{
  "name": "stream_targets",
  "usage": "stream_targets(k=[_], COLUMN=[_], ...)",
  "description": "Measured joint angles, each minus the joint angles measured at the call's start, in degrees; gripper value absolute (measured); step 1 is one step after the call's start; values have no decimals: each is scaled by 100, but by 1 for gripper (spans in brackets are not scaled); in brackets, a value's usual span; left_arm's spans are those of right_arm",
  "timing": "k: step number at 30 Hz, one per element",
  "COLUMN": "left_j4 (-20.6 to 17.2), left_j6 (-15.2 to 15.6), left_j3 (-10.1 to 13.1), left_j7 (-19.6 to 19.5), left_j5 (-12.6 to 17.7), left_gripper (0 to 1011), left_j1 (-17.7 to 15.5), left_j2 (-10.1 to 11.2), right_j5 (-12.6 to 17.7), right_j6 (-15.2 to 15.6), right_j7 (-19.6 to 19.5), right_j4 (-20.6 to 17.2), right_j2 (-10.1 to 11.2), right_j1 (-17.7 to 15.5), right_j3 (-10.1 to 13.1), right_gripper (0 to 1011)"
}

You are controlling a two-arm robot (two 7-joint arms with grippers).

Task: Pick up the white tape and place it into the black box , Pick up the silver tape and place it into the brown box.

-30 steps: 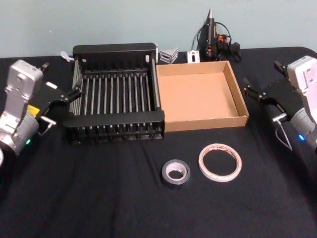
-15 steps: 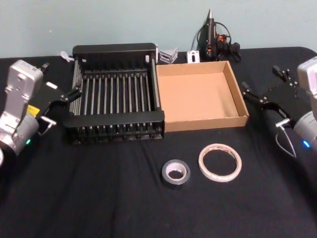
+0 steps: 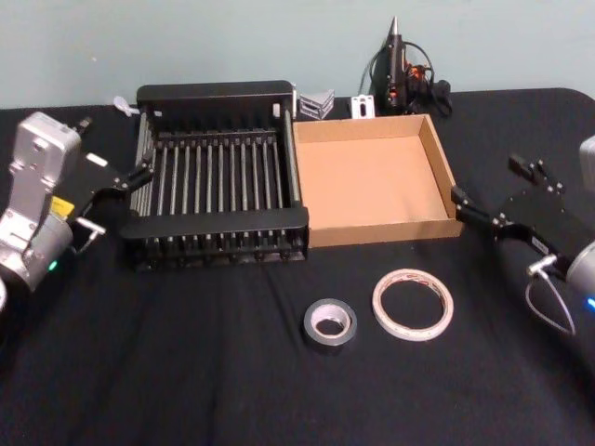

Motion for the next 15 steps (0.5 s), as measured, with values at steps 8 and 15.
stream_targets(k=[8,15], left_j4=[0,0], left_j6=[0,0], left_j3=[0,0], left_j7=[0,0], left_j5=[0,0], left_gripper=[1001,1001], left_j1=[0,0], left_j2=[0,0], right_j5=[80,128], right_j6=[335,848], right_j7=[92,193], right_j4=[-429,-577], right_j2=[157,211], right_j1=[-499,-729], right_j3=[182,211], right_gripper=[1003,1002])
